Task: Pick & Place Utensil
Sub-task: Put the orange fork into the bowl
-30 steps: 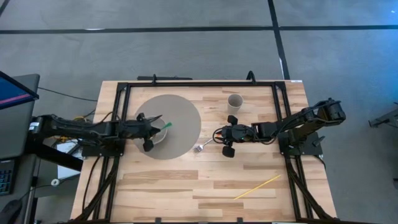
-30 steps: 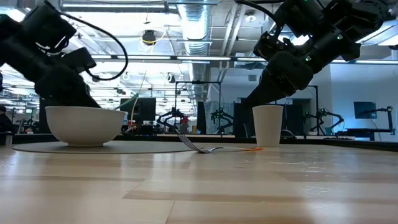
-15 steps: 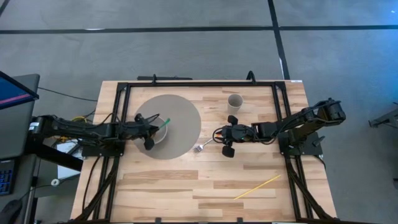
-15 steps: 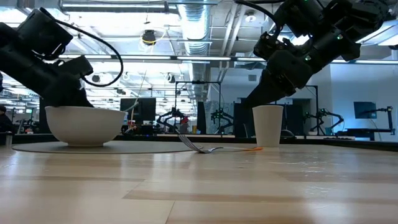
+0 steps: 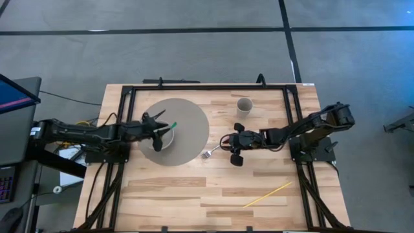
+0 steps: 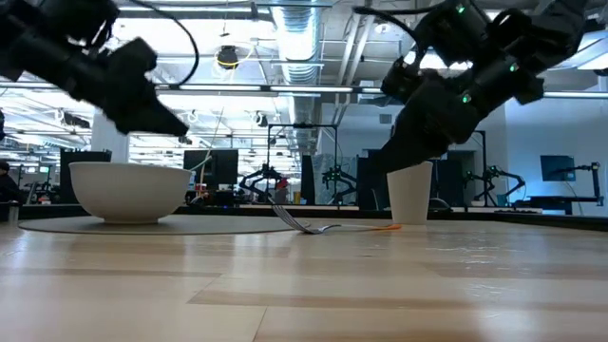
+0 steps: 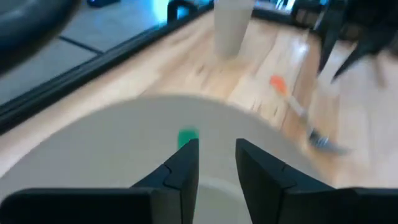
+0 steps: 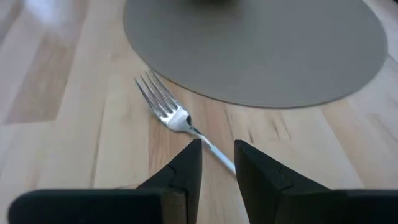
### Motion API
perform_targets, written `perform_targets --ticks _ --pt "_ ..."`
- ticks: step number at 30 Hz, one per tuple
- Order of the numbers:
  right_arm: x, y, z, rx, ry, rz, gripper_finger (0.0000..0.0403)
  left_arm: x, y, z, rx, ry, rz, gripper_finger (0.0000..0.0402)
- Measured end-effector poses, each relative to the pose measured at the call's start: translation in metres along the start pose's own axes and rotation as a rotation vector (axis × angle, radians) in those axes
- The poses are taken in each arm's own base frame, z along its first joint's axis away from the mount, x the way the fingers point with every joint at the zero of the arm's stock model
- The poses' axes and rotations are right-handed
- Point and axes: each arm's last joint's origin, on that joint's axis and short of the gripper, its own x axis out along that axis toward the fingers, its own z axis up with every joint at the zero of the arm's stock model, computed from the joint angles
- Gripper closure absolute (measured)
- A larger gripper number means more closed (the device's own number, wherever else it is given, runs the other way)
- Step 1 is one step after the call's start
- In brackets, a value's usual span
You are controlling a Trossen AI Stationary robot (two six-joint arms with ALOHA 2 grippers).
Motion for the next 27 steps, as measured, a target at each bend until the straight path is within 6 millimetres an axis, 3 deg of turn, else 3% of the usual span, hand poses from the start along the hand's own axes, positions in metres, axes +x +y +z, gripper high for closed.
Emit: perform_targets --ticks 8,15,20,27 --pt "0.035 0.005 -0.004 -0.076 0.047 0.025 0.0316 -0.009 -0.019 0.028 -0.088 -0.208 -0.256 0.0306" --pt "0.071 0.009 0.001 -0.157 0.171 0.048 0.0316 -0.017 -0.033 0.026 -0.073 -0.213 -0.365 0.0307" --pt "0.084 0.005 0.003 -0.153 0.212 0.036 0.0316 -0.021 -0.043 0.023 -0.056 -0.201 -0.435 0.0307" --pt "0.085 -0.001 0.002 -0.121 0.238 0.041 0.0323 -0.026 -0.050 0.023 -0.055 -0.216 -0.488 0.0307"
